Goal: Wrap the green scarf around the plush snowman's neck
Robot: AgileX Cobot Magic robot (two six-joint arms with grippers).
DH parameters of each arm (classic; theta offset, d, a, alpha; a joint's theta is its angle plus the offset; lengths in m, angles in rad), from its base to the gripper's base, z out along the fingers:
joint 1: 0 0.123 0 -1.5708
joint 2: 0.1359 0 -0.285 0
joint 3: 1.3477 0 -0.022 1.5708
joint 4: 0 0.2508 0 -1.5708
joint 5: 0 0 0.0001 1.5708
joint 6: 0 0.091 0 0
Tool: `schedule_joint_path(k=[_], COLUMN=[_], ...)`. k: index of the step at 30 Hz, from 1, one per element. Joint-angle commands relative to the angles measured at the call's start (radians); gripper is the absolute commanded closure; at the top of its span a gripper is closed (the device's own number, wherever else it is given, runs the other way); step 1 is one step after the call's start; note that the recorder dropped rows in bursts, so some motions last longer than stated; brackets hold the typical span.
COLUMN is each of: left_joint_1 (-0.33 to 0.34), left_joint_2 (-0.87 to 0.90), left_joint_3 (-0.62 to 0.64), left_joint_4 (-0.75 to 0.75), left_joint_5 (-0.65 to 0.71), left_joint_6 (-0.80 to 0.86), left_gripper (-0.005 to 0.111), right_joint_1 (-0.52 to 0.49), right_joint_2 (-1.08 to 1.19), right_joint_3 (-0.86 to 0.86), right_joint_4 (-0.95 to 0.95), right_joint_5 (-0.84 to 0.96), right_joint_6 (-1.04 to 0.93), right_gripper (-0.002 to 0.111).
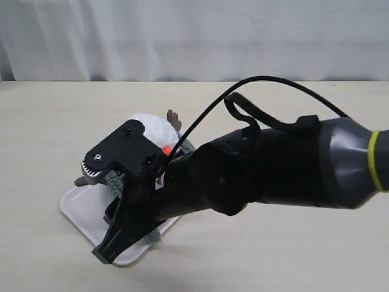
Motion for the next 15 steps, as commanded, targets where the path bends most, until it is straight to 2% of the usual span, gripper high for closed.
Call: schedule_joint_path(k=[1,6,11,15], left_joint_1=[-0.003,-0.003,-0.003,-0.003], left_joint_2=[-0.002,-0.002,-0.002,-0.002], left_joint_3=[0.003,0.003,0.003,0.003], left_joint_4=[0.001,0.001,0.001,0.000], left_joint_5=[-0.016,-0.016,-0.016,-0.014], left_joint_6=[0.001,0.001,0.001,0.001], left_gripper=[0.107,0.107,0.107,0.107], right_joint_1=[0.074,0.166,0.183,0.171], right_joint_2=[-0.011,-0.011,-0.011,-0.011], right_joint_3=[-0.001,-0.001,-0.001,-0.001], right_joint_4=[-0.117,-0.457,-0.714,-1.012], right_joint_5=[-0.021,0.005,0.140,0.218], right_joint_6=[0.014,0.012,0.046,0.553], right_gripper=[0.065,0.065,0.065,0.065])
